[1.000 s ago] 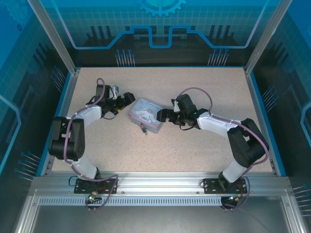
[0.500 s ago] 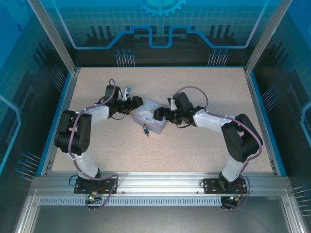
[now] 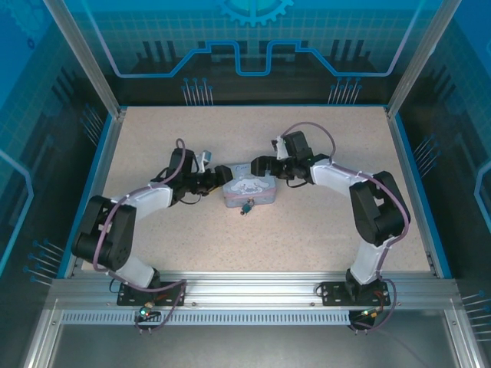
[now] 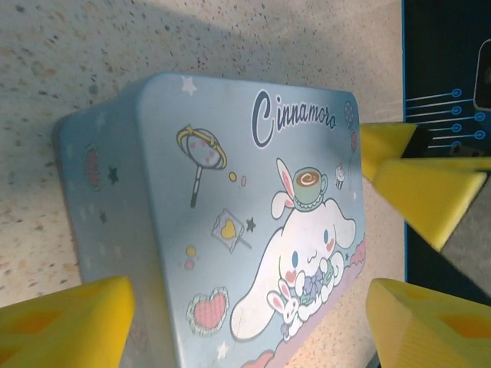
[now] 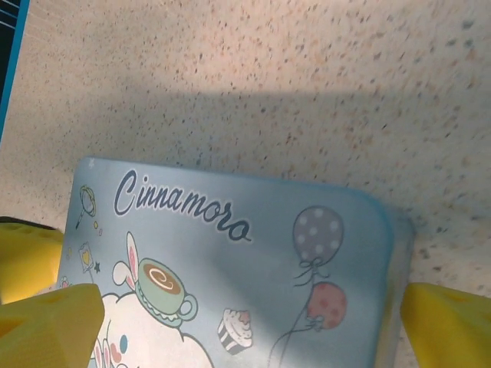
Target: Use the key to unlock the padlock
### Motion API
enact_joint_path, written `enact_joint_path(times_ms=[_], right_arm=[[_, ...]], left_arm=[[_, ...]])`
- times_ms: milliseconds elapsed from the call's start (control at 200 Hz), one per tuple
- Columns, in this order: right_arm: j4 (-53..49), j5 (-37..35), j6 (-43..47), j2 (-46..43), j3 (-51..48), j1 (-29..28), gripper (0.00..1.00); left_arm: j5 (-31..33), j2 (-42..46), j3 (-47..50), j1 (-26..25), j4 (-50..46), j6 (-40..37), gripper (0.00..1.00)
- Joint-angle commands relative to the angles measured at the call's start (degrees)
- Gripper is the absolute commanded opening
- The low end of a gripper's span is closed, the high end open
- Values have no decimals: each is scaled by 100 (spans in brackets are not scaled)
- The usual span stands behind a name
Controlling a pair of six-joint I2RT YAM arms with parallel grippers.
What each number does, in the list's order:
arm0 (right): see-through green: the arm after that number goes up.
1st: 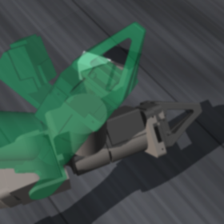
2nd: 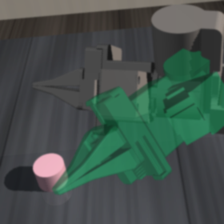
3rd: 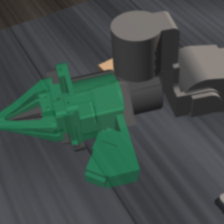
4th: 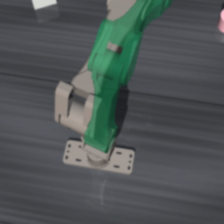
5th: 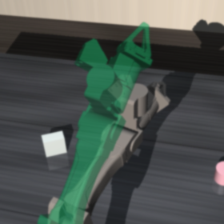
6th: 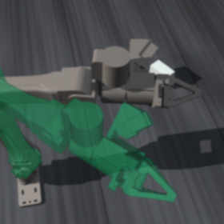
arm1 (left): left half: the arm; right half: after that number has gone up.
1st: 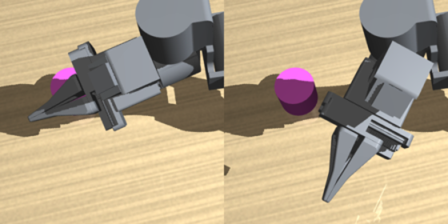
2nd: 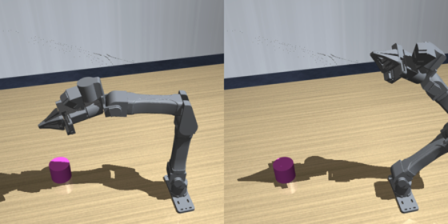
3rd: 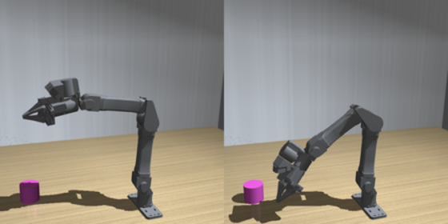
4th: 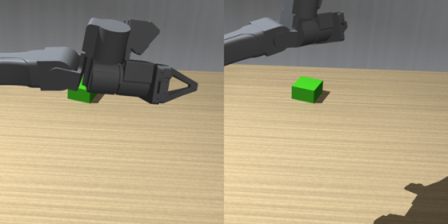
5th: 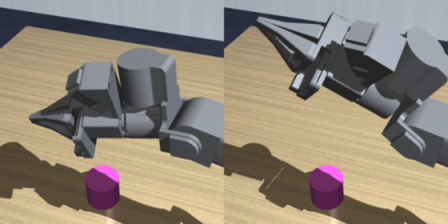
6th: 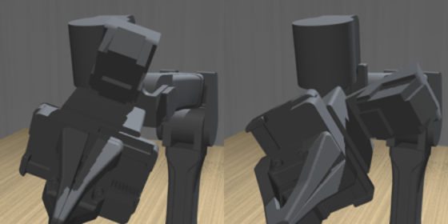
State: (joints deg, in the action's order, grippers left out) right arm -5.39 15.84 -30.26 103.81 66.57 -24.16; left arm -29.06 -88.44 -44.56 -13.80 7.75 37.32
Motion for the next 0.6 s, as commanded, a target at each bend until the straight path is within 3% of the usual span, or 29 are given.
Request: enact_joint_path(times_ms=[0,190,350,460,595], right_arm=[[-191,-418,440,-215,187,317,100],[-589,-1019,749,-1067,154,673,100],[-356,-654,132,-2225,-748,571,97],[280,-697,-814,-2984,-1805,64,92],[1176,-1588,-2042,-3475,-2953,-934,86]], left_arm=[[366,462,26,202,-198,-80,85],[673,1214,150,397,-442,-119,86],[1004,2094,583,396,-409,16,87],[1284,2804,1007,396,-379,165,93],[1590,3610,1347,438,-553,215,99]])
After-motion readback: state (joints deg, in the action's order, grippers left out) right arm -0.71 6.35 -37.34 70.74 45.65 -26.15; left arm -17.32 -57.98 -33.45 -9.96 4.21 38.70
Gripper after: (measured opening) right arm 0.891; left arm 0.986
